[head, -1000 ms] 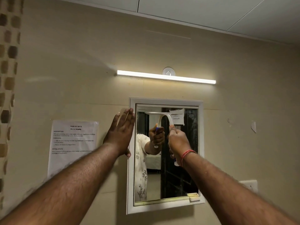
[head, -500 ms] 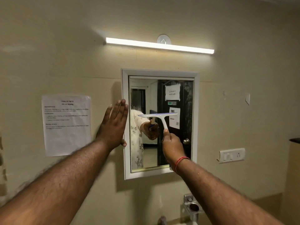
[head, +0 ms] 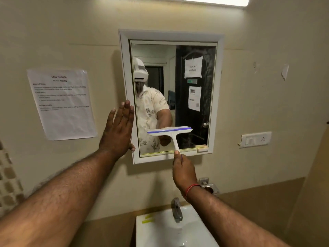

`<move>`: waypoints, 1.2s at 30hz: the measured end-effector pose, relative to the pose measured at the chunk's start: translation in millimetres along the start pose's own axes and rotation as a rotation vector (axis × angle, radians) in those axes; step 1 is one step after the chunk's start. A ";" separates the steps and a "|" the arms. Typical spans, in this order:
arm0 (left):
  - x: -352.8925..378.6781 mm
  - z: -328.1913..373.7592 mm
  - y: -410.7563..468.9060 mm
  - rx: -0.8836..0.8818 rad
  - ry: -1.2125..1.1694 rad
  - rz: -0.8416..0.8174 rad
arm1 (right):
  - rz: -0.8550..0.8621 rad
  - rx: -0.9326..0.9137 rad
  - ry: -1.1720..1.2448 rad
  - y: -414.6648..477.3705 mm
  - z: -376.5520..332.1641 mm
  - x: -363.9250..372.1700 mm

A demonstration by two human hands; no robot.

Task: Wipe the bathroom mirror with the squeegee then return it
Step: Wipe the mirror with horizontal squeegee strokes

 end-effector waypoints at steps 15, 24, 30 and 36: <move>30.1 15.7 -27.8 0.009 -0.089 0.029 | -0.034 0.077 -0.020 -14.2 45.2 11.6; 39.5 17.3 -38.9 0.026 -0.201 0.046 | -0.052 0.089 -0.047 -20.1 57.7 11.8; 44.5 23.4 -46.5 0.017 -0.221 0.043 | -0.060 0.120 -0.071 -23.1 63.0 11.1; 52.6 25.2 -52.3 0.026 -0.231 0.034 | -0.054 0.156 -0.081 -23.8 69.6 14.3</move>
Point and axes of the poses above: each hand's wrist, its own y-axis towards the middle knuckle, its own x-axis out of the palm, z = x × y, the point moved 7 cm from there along y, towards the middle knuckle, and after that the axes turned 2 degrees about -y, right-handed, at the moved point
